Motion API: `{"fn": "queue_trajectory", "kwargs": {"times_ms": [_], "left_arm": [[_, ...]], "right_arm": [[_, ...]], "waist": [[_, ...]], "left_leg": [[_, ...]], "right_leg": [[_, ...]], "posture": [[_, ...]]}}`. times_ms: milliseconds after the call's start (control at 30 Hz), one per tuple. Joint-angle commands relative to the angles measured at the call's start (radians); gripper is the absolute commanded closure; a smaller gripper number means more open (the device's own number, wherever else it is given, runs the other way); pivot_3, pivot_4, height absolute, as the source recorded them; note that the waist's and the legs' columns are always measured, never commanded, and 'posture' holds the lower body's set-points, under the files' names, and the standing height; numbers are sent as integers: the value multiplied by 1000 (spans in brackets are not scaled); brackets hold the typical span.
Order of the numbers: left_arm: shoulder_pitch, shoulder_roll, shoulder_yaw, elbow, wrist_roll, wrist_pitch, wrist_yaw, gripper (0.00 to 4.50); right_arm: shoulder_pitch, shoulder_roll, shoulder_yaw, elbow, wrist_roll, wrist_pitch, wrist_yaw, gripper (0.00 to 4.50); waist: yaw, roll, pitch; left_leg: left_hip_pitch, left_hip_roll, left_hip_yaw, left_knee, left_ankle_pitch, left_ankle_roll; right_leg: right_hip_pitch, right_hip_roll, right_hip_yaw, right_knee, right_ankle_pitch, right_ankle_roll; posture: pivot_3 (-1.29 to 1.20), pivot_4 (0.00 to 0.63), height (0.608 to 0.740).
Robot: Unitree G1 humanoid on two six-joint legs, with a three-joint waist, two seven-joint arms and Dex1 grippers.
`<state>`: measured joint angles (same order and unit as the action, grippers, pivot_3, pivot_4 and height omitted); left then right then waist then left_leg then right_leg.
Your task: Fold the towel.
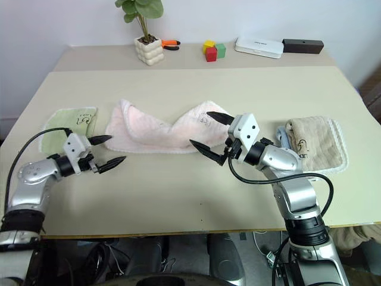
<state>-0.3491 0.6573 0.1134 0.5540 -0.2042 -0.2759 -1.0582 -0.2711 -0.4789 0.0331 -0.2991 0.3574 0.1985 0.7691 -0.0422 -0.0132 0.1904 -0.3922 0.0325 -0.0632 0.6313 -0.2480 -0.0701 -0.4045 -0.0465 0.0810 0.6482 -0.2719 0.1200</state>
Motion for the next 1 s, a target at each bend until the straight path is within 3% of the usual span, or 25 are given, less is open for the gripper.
{"fn": "queue_trajectory", "kwargs": {"times_ms": [33,267,467,767,1000], "left_arm": [[-46,2,-37,78,47,-34,-5,840],[-61,12,-53,40,2,34,-89,4454],[-55,17,19,7,-44,48,-36,4484],[6,20,58,-46,-84,55,-38,4484],[49,17,67,-105,-95,62,-15,4484]], "right_arm": [[19,2,-8,-66,-2,-4,-23,0],[29,-64,-32,-3,-103,-63,-48,0],[0,-216,65,200,-364,-264,-9,0],[-171,-186,157,481,-579,-497,-116,0],[-214,-195,231,597,-662,-596,-101,0]], "waist": [[1,0,0],[0,0,0],[-2,0,0],[-2,0,0],[-2,0,0]], "left_leg": [[0,0,0,0,0,0],[1,0,0,0,0,0],[1,0,0,0,0,0],[0,0,0,0,0,0],[0,0,0,0,0,0]], "right_leg": [[0,0,0,0,0,0],[0,0,0,1,0,0],[0,0,0,1,0,0],[0,0,0,1,0,0],[0,0,0,1,0,0]], "posture": [[0,150,740],[0,150,740],[0,150,740],[0,150,740],[0,150,740]]}}
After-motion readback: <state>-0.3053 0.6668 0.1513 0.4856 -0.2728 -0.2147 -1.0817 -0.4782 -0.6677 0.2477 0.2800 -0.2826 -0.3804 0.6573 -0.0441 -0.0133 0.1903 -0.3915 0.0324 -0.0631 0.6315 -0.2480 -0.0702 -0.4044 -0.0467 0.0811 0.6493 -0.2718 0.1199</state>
